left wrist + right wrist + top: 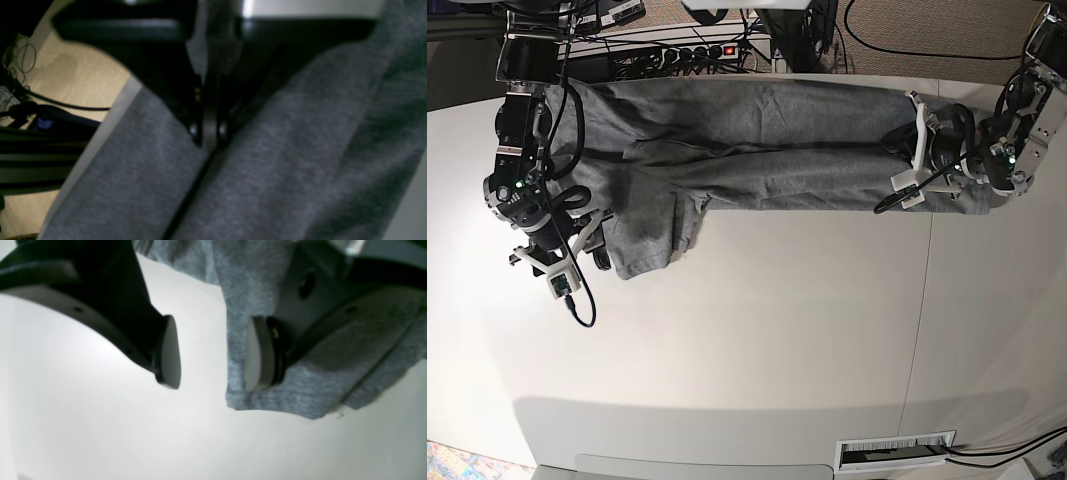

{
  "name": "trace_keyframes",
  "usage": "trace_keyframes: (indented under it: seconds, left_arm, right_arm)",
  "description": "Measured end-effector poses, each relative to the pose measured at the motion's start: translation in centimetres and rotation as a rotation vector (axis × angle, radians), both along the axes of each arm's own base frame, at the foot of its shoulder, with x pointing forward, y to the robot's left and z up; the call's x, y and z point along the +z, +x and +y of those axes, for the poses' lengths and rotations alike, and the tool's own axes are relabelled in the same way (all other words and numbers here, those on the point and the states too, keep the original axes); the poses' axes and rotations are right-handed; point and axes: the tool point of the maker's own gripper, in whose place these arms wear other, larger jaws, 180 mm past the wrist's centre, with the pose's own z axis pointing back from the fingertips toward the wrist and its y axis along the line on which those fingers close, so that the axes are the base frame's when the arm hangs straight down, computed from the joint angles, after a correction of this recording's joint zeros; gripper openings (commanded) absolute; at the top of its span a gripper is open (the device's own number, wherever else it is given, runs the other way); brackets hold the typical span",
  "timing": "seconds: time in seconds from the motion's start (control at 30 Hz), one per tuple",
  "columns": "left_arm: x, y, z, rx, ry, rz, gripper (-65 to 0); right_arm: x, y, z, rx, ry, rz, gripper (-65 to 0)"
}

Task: Fold the T-shirt properly
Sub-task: 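Grasp both ends of the long folded strip with both grippers, then pull the strip end with the right gripper and straighten the strip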

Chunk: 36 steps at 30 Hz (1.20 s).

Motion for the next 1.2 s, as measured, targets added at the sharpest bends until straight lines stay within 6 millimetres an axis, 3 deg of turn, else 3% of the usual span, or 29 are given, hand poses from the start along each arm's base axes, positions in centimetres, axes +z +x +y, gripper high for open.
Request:
trace_keyframes:
  seconds: [0.13, 0.3, 0.4, 0.6, 0.83, 0.9, 1.0, 1.03, 1.2]
  left_arm:
    - [0.0, 0.0, 0.0, 0.0, 0.0, 0.0, -65.0]
    - [0.0, 0.0, 0.0, 0.0, 0.0, 0.0, -65.0]
    - [0.0, 0.0, 0.0, 0.0, 0.0, 0.0, -65.0]
    - [0.0, 0.0, 0.0, 0.0, -0.001, 0.0, -65.0]
    - [0.0, 0.0, 0.0, 0.0, 0.0, 0.0, -65.0]
    - [0.0, 0.0, 0.0, 0.0, 0.0, 0.0, -65.0]
    - [0.0, 0.0, 0.0, 0.0, 0.0, 0.0, -65.0]
    - [0.0, 0.0, 0.0, 0.0, 0.0, 0.0, -65.0]
    - [0.0, 0.0, 0.0, 0.0, 0.0, 0.0, -65.0]
  right_arm:
    - [-0.5, 0.2, -0.2, -0.008, 0.021, 0.006, -32.9]
    - [-4.1, 0.4, -1.6, -0.067, 0.077, 0.104, -32.9]
    - [-4.6, 1.2, -1.8, -0.088, 0.122, 0.12, -32.9]
    - [-6.6, 1.7, 0.6, -0.027, 0.131, 0.187, -32.9]
    - [-7.3, 2.3, 2.6, 0.036, 0.108, 0.212, -33.3]
    - [-7.6, 2.0, 2.5, 0.033, 0.097, 0.251, -40.9]
    - [-7.9, 1.4, 2.2, 0.024, 0.083, 0.31, -61.1]
    - [-7.9, 1.3, 2.2, 0.023, 0.088, 0.318, -65.0]
    - [-7.4, 0.9, 2.2, 0.031, 0.057, 0.348, -65.0]
